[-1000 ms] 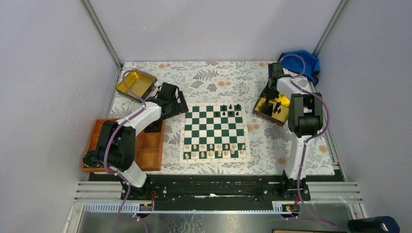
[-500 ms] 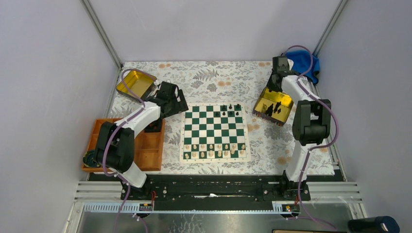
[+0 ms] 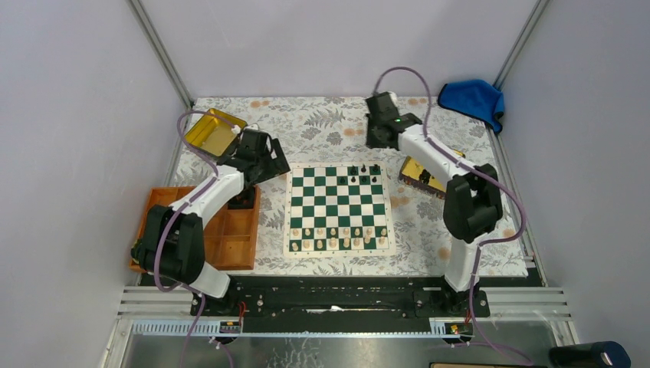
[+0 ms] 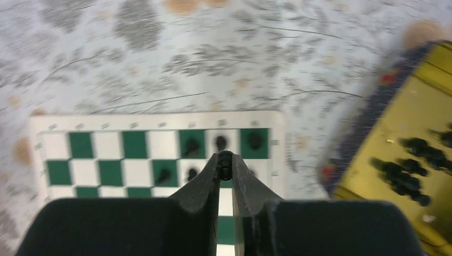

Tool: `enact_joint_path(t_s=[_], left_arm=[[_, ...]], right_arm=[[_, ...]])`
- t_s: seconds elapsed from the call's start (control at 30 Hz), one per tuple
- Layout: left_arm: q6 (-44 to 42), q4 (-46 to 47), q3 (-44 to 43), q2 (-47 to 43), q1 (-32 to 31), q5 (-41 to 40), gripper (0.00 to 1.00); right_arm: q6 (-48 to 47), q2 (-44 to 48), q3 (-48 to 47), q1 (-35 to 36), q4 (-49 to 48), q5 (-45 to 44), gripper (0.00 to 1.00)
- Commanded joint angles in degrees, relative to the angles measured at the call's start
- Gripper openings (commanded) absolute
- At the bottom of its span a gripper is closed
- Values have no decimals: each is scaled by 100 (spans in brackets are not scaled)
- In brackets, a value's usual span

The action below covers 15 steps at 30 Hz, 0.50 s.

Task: Set up the chess pieces on the board
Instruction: Place the chess piece on the chessboard.

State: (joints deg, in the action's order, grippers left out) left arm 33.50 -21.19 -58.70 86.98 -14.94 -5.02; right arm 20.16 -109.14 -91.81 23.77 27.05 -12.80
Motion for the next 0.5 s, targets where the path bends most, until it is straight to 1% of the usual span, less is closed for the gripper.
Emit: enact_joint_path(t_s=[0.0, 0.23, 0.47], left_arm=[[-59, 310, 209, -246, 65, 73, 99], [-28, 374, 404, -429, 131, 123, 99], [13, 429, 555, -540, 178, 172, 99]], right_arm=[[-38, -197, -704, 715, 206, -145, 0], [-89, -985, -1550, 1543, 528, -160, 0], [-136, -1350, -1735, 1812, 581, -123, 0]])
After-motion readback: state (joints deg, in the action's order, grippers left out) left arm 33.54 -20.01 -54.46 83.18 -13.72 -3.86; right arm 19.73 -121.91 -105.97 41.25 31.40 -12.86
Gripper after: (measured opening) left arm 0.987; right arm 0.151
